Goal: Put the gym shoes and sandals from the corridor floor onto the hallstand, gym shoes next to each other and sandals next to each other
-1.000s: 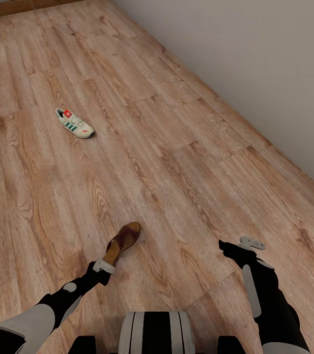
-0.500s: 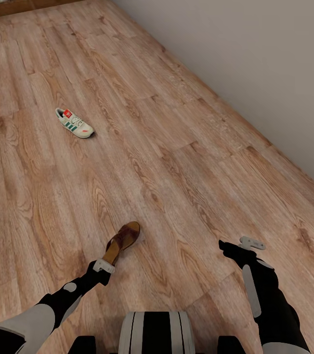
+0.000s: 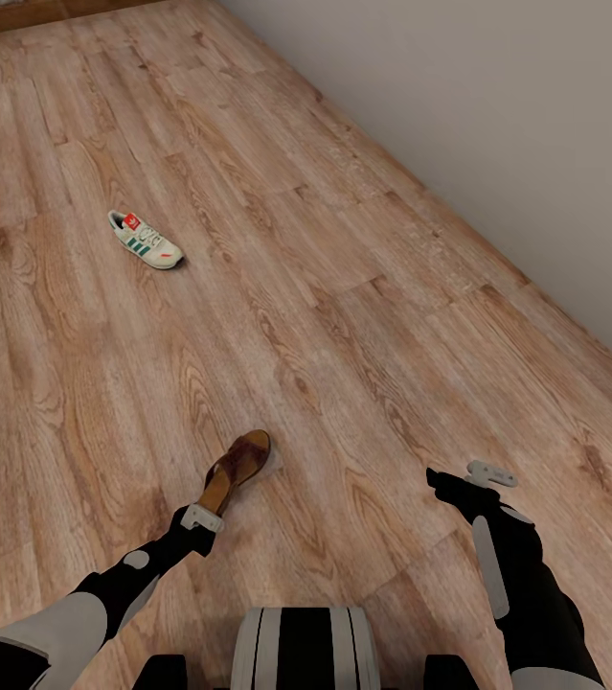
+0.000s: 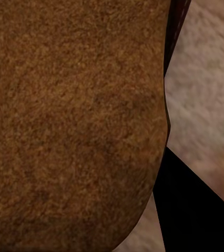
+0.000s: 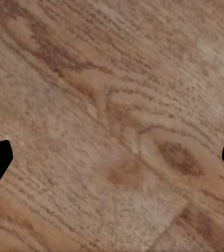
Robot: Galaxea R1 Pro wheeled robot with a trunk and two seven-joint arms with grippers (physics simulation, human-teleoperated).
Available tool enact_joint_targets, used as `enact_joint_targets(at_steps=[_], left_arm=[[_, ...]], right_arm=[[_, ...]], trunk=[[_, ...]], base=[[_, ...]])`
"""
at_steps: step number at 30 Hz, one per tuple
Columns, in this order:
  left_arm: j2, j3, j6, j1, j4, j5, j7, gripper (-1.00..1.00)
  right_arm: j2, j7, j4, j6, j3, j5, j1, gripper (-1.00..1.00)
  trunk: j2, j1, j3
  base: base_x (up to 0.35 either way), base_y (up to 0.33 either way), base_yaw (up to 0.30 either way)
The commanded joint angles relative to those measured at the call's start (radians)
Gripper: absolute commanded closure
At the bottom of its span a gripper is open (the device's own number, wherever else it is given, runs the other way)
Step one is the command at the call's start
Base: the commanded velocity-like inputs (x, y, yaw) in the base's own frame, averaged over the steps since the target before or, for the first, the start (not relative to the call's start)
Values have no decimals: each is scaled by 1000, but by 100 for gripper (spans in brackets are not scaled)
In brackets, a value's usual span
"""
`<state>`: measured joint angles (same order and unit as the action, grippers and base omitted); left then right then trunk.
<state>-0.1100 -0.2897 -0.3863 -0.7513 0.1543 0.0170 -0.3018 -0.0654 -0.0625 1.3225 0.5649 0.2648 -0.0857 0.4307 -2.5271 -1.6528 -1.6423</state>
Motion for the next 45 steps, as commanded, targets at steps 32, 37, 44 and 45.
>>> enact_joint_targets(at_steps=[32, 37, 44, 45], left_arm=[[-3, 42, 445, -3, 580, -22, -2, 100], [-8, 138, 460, -2, 685, -178, -2, 100], [-6, 141, 460, -1, 691, -193, -1, 100], [-6, 141, 460, -1, 691, -193, -1, 100]], right_arm=[[-1, -7, 30, 4, 0, -9, 0, -100], [-1, -7, 28, 4, -7, -8, 0, -100], [-1, -7, 26, 4, -14, -6, 0, -100], [-1, -7, 26, 4, -14, -6, 0, -100]], trunk=[[0, 0, -1], [0, 0, -1], [0, 0, -1], [0, 0, -1]], base=[[0, 0, 0], [0, 0, 0], [0, 0, 0], [0, 0, 0]])
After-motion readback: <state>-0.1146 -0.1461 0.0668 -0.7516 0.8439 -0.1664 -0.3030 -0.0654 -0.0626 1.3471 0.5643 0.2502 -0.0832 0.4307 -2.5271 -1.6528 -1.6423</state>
